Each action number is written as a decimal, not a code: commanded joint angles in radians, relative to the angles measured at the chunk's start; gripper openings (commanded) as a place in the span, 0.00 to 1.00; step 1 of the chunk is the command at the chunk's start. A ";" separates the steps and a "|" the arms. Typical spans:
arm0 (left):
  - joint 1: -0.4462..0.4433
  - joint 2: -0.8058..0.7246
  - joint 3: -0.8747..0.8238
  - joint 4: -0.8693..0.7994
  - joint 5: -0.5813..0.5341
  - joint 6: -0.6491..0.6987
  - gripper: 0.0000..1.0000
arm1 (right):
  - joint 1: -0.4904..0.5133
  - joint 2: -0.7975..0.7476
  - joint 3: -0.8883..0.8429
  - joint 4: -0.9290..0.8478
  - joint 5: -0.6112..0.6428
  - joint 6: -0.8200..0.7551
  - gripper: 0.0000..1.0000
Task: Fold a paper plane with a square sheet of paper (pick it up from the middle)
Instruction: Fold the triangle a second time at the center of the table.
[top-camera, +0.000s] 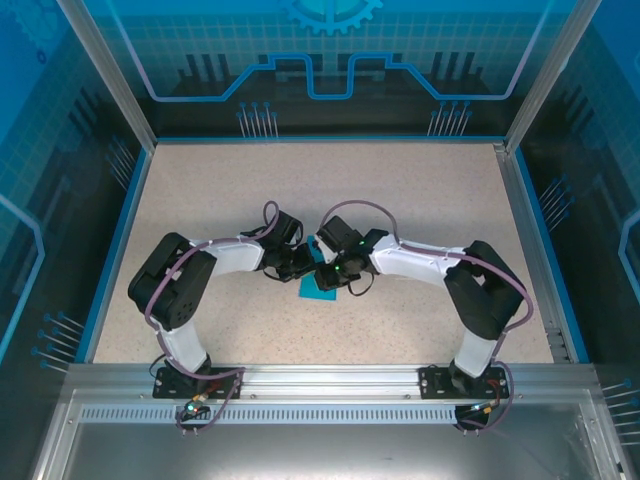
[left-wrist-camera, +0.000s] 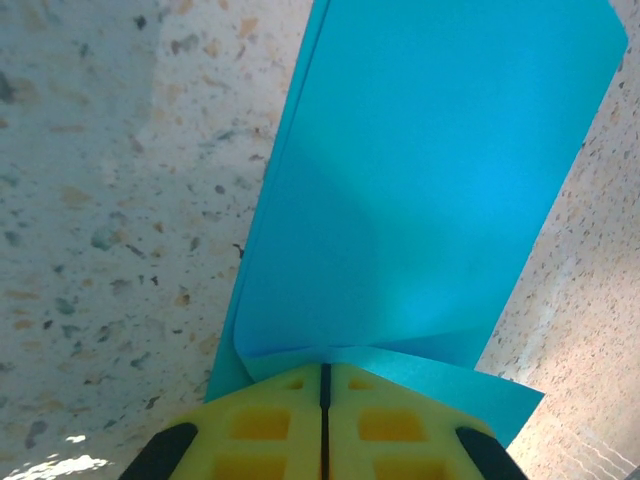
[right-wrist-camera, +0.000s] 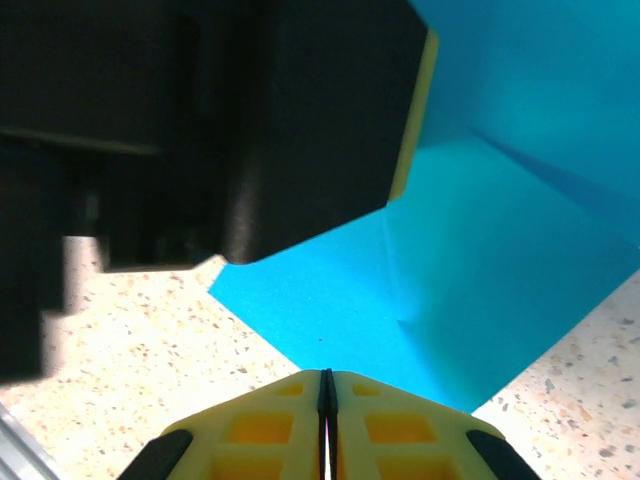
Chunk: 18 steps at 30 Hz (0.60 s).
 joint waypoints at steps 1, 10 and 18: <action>-0.011 0.043 -0.051 -0.072 -0.072 -0.026 0.08 | 0.019 0.048 0.000 -0.038 0.011 0.020 0.11; -0.012 0.046 -0.053 -0.074 -0.072 -0.032 0.07 | 0.036 0.100 0.023 -0.053 0.021 0.020 0.11; -0.011 0.049 -0.054 -0.083 -0.077 -0.031 0.08 | 0.037 0.110 0.025 -0.101 0.076 0.018 0.11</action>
